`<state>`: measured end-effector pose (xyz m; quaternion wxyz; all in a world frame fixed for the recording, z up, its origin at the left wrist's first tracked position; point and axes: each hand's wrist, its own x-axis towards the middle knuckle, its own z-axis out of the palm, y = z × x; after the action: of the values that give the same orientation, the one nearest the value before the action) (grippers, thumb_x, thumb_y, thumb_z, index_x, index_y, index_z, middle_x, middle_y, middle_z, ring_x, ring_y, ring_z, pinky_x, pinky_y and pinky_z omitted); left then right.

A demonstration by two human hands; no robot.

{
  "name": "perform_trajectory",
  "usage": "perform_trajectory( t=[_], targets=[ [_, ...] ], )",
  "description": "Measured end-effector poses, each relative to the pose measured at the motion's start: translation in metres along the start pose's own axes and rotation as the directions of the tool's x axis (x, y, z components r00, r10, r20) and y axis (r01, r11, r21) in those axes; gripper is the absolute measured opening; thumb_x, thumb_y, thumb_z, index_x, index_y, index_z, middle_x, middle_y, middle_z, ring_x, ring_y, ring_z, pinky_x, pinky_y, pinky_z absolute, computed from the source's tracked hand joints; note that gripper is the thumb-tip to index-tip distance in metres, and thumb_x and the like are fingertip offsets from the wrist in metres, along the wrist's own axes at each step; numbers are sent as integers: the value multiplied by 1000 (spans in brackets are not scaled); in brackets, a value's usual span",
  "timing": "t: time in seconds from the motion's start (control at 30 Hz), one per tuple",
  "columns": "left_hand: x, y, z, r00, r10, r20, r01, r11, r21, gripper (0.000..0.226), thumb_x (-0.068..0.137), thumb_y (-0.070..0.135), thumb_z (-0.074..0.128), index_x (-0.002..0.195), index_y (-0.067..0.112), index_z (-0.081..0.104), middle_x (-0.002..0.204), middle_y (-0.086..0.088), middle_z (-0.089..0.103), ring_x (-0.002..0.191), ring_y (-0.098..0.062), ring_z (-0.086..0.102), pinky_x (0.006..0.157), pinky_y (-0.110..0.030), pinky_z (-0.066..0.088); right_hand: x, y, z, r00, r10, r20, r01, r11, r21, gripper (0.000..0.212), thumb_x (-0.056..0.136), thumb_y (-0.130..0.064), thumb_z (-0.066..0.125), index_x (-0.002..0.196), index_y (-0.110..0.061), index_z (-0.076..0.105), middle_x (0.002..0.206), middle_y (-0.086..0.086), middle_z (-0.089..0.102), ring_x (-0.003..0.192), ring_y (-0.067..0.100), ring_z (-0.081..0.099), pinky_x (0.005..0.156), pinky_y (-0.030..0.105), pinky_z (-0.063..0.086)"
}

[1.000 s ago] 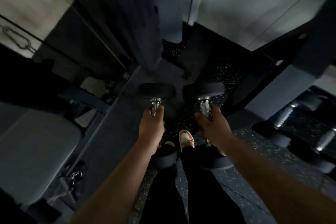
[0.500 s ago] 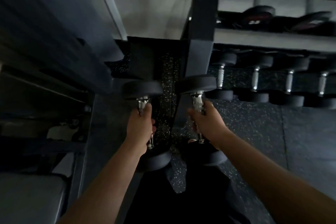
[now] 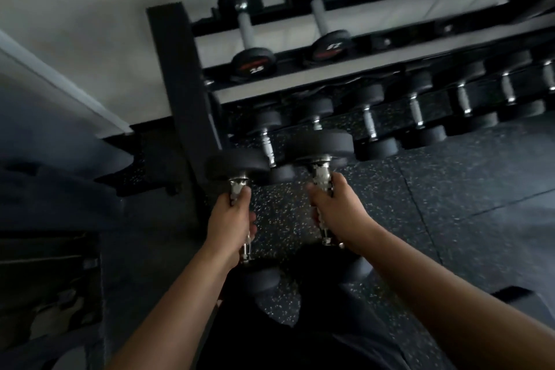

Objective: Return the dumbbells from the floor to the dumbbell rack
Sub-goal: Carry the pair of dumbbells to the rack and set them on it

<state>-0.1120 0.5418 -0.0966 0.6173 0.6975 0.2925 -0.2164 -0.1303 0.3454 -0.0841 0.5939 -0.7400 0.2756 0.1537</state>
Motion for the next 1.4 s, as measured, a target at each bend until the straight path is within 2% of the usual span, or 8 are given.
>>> perform_trajectory(
  t=[0.2, 0.4, 0.63, 0.77, 0.9, 1.07, 1.2, 1.4],
  targets=[
    [-9, 42, 100, 995, 66, 70, -65, 998, -13, 29, 94, 44, 56, 99, 15, 59, 66, -9, 61, 48, -18, 56, 48, -32, 46, 25, -22, -100, 997, -62, -39, 62, 998, -11, 20, 92, -35, 61, 103, -23, 52, 77, 4, 66, 57, 16, 62, 56, 39, 54],
    [2, 89, 183, 986, 103, 131, -106, 994, 10, 28, 93, 47, 56, 102, 21, 59, 71, -11, 65, 52, -20, 58, 46, -29, 46, 65, -40, -180, 990, -89, -109, 89, 996, 2, 18, 91, -35, 63, 97, -24, 51, 71, 2, 64, 43, 7, 59, 39, 23, 46],
    [57, 131, 253, 988, 80, 133, -89, 994, 62, 24, 94, 48, 53, 95, 25, 58, 65, -6, 63, 47, -18, 57, 47, -29, 47, 132, -57, -225, 991, -10, -134, 14, 999, 32, 25, 89, -37, 64, 104, -21, 52, 84, 8, 68, 57, 17, 64, 51, 35, 54],
    [99, 153, 287, 991, 29, 132, -35, 998, 45, 29, 92, 50, 53, 100, 23, 58, 65, -7, 62, 46, -17, 56, 46, -30, 46, 171, -70, -245, 988, 39, -151, -30, 998, 60, 21, 89, -34, 65, 101, -21, 53, 77, 8, 67, 55, 19, 62, 57, 45, 57],
    [132, 185, 322, 986, 19, 164, -24, 999, 26, 35, 92, 51, 53, 105, 19, 58, 71, -11, 62, 51, -18, 56, 48, -32, 47, 212, -94, -275, 984, 62, -170, -55, 997, 47, 17, 90, -33, 65, 97, -23, 53, 78, 6, 67, 51, 13, 62, 47, 33, 52],
    [161, 225, 369, 982, 6, 187, -13, 999, 39, 22, 94, 48, 52, 100, 28, 57, 74, -10, 62, 52, -16, 57, 52, -33, 49, 263, -123, -317, 981, 63, -185, -61, 998, 13, 15, 89, -33, 65, 96, -25, 53, 80, 7, 70, 50, 10, 63, 44, 27, 49],
    [182, 248, 410, 987, -46, 153, 44, 999, 15, 21, 94, 45, 52, 99, 25, 56, 72, -11, 60, 51, -19, 55, 49, -31, 46, 310, -135, -351, 980, 75, -186, -76, 997, 1, 13, 89, -29, 66, 96, -26, 55, 71, 0, 67, 43, 4, 60, 39, 21, 47],
    [212, 279, 477, 994, -105, 39, 108, 992, -66, 25, 94, 47, 52, 103, 25, 58, 70, -8, 61, 53, -19, 55, 51, -31, 43, 378, -151, -410, 991, 124, -55, -121, 991, 52, 12, 87, -31, 65, 93, -35, 56, 76, 5, 67, 56, 16, 63, 51, 32, 50]
  ],
)
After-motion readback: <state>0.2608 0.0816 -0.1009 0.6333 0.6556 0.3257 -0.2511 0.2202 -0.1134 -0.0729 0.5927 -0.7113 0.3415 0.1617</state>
